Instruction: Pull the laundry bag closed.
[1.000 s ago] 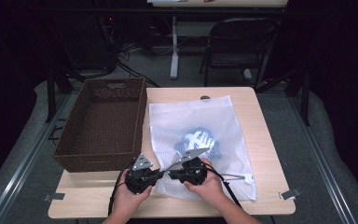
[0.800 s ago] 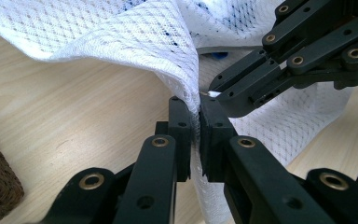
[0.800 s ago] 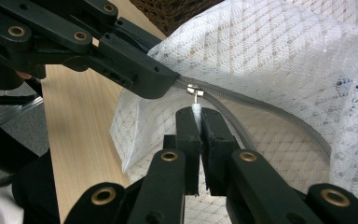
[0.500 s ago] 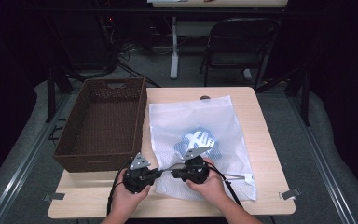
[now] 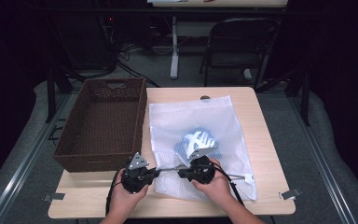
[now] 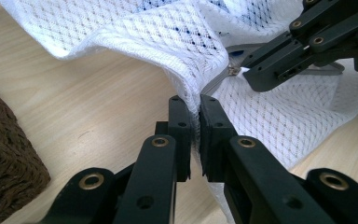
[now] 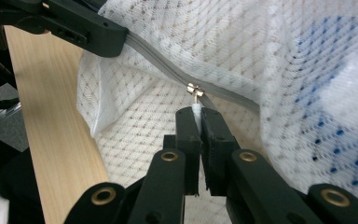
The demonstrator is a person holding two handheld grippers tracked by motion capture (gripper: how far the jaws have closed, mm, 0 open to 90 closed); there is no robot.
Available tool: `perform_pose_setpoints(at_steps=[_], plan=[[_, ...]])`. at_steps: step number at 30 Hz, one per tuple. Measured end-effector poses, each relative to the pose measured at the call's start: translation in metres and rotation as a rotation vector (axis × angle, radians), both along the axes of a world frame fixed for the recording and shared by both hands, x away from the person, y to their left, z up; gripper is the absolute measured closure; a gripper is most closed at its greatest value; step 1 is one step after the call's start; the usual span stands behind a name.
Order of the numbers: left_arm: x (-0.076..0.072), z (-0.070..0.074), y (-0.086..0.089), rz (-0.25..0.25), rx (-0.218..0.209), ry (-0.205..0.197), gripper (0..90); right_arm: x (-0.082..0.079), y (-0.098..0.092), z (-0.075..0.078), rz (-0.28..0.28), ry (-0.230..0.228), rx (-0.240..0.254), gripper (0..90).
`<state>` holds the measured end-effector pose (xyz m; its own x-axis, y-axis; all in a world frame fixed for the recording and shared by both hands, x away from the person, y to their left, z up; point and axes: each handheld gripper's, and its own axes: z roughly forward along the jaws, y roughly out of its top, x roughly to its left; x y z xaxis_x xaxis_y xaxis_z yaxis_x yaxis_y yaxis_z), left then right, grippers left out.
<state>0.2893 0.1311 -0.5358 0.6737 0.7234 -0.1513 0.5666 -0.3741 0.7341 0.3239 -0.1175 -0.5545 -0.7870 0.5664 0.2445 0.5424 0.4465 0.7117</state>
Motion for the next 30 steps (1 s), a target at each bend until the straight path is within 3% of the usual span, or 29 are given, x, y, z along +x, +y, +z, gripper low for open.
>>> perform_pose_setpoints(at_steps=[30], plan=[[0.001, 0.000, 0.007, 0.037, 0.016, -0.011, 84.9, -0.008, -0.041, 0.011, -0.089, -0.024, -0.031, 86.5]])
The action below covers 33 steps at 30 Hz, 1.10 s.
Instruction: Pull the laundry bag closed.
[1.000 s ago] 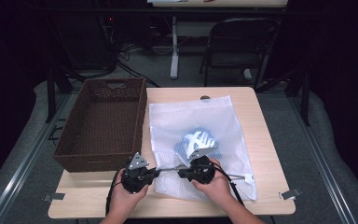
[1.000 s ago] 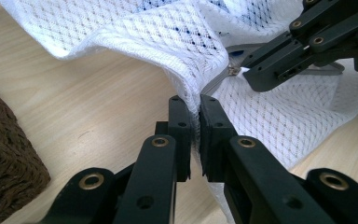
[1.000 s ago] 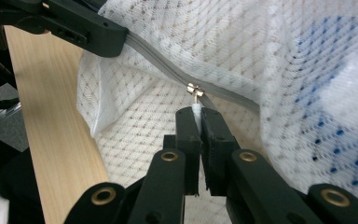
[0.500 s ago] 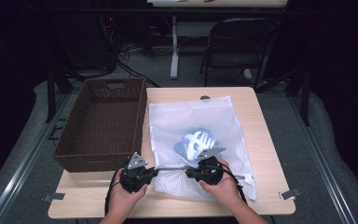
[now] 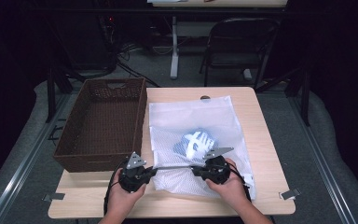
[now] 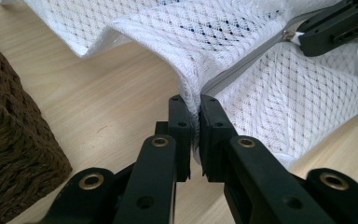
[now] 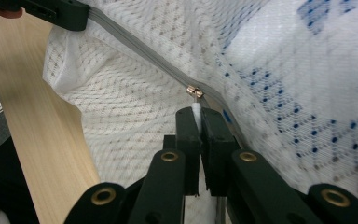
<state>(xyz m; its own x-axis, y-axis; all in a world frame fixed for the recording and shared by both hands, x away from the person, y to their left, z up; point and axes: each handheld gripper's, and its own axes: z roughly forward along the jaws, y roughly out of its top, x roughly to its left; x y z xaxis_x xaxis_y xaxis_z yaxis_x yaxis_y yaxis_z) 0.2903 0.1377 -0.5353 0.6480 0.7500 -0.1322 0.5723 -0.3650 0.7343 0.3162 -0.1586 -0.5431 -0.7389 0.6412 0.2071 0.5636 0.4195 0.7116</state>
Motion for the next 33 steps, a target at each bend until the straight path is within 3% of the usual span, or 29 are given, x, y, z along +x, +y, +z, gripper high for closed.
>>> perform_pose_setpoints(at_steps=[33], plan=[[0.001, 0.000, 0.004, 0.029, 0.019, 0.005, 84.9, -0.009, -0.049, 0.009, -0.082, -0.005, -0.004, 86.5]])
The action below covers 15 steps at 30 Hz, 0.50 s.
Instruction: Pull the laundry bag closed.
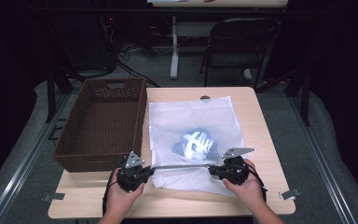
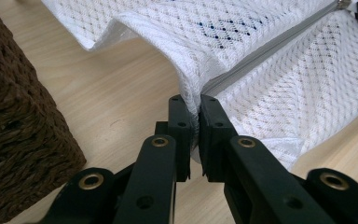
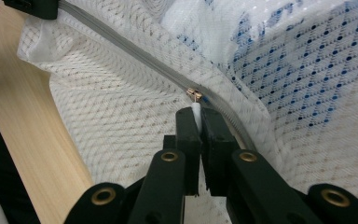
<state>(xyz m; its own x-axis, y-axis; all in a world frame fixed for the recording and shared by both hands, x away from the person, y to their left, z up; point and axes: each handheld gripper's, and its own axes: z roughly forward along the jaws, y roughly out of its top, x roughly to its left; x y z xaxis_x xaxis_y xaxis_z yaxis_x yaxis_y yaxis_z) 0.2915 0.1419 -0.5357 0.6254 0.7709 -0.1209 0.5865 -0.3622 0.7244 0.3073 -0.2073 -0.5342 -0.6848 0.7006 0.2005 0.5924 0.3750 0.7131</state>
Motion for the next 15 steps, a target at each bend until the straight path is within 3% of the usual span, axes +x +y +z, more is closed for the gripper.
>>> perform_pose_setpoints(at_steps=[15], plan=[[0.000, 0.000, 0.000, 0.004, 0.009, -0.001, 84.9, -0.005, -0.013, 0.000, -0.018, 0.002, -0.006, 86.5]])
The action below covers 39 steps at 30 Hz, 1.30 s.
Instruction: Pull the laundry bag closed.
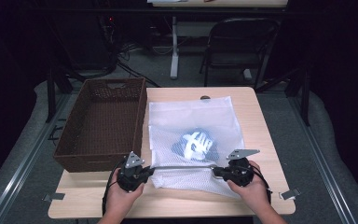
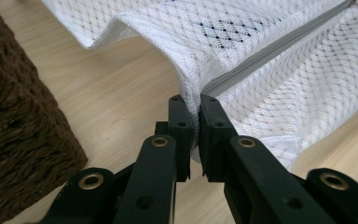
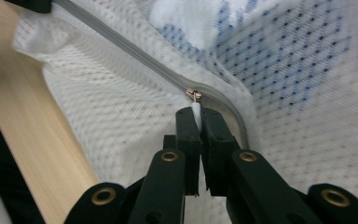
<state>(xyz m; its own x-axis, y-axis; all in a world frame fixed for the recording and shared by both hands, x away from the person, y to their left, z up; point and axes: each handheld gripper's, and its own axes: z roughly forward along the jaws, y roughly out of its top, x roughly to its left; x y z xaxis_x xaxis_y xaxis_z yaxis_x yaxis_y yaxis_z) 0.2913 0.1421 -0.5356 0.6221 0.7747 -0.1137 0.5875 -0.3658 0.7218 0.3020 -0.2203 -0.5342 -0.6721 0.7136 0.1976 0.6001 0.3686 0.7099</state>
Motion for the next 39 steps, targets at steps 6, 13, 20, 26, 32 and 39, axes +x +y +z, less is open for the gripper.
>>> perform_pose_setpoints(at_steps=[6, 13, 20, 26, 32, 39], plan=[[0.000, 0.001, 0.000, -0.006, 0.006, 0.005, 84.8, 0.000, -0.002, -0.001, -0.001, 0.002, 0.006, 86.5], [0.000, 0.002, 0.006, 0.027, -0.001, 0.025, 85.0, -0.001, -0.009, -0.001, -0.031, 0.023, 0.004, 86.6], [0.000, 0.000, 0.005, 0.037, 0.015, 0.028, 85.0, -0.002, -0.017, -0.001, -0.046, 0.020, 0.002, 86.6], [0.002, -0.001, 0.009, 0.052, 0.023, 0.040, 85.0, -0.005, -0.029, 0.000, -0.071, 0.022, 0.004, 86.6], [0.002, -0.002, 0.008, 0.052, 0.029, 0.039, 85.0, -0.007, -0.037, 0.000, -0.095, 0.034, 0.003, 86.6], [0.002, -0.002, 0.009, 0.057, 0.035, 0.042, 84.9, -0.010, -0.047, -0.002, -0.119, 0.033, 0.002, 86.5]])
